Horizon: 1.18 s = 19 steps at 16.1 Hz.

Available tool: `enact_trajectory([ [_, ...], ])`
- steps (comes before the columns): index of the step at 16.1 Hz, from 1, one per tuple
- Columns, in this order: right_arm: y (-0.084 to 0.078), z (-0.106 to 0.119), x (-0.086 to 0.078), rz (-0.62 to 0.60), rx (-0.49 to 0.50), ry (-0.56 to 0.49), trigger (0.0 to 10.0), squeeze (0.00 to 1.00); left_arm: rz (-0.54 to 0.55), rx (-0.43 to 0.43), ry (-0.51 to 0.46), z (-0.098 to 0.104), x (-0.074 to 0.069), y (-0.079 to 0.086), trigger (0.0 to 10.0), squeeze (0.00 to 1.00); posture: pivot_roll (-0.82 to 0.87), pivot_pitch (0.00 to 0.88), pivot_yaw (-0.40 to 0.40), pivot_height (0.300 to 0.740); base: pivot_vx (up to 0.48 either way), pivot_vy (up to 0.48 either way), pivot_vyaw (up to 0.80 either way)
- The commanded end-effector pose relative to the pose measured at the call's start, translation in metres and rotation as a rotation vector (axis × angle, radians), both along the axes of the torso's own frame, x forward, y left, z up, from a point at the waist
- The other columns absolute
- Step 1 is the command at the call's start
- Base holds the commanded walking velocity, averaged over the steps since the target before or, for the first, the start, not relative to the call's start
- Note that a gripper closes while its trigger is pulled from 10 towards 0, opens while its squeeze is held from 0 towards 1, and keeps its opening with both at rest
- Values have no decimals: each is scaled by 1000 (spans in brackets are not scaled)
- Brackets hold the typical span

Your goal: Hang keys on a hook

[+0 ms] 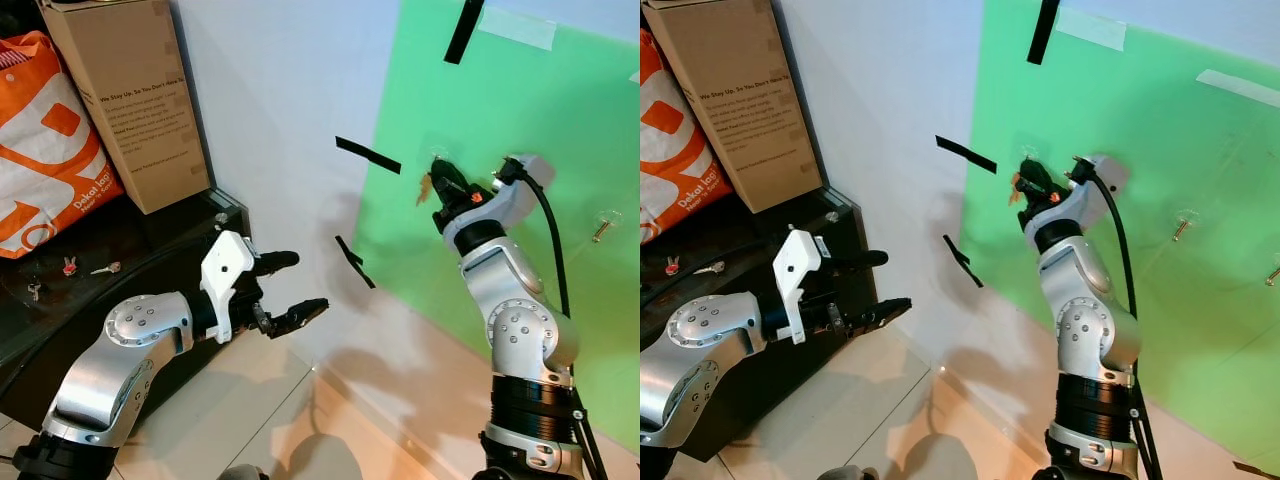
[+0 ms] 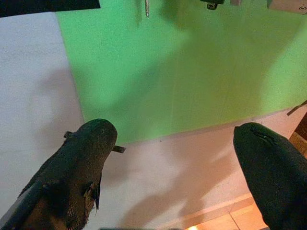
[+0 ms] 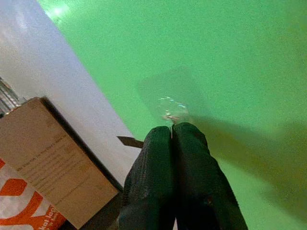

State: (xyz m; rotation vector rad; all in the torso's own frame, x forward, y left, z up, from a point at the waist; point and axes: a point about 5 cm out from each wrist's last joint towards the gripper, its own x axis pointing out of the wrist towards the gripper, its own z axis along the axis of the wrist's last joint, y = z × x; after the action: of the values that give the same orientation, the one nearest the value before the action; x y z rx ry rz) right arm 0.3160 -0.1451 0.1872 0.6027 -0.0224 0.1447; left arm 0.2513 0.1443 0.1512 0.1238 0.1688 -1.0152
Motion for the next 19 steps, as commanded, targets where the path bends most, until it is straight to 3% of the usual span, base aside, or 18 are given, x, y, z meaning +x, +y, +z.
enact_trajectory([
  [1, -5, -7, 0, -24, -42, 55, 10000, 0, -4, 9, -9, 2, 2, -2, 10000, 0, 3, 0, -34, 740, 0, 0, 0],
  [3, -2, -13, 1, -16, -92, 102, 10000, 0, -4, 8, -9, 2, 3, -2, 10000, 0, 2, 0, -33, 740, 0, 0, 0],
  [5, 1, -13, 1, -18, -74, 109, 10000, 0, -4, 8, -9, 2, 3, -3, 10000, 0, 2, 0, -34, 740, 0, 0, 0],
  [8, 1, -7, 1, -30, 24, 82, 10000, 0, -3, 7, -8, 2, 3, -3, 10000, 0, 3, 0, -35, 740, 0, 0, 0],
  [19, 0, 3, 2, -26, 203, 28, 10000, 0, -10, 15, -7, 3, 4, 0, 10000, 0, 5, 0, -26, 740, 0, 0, 0],
])
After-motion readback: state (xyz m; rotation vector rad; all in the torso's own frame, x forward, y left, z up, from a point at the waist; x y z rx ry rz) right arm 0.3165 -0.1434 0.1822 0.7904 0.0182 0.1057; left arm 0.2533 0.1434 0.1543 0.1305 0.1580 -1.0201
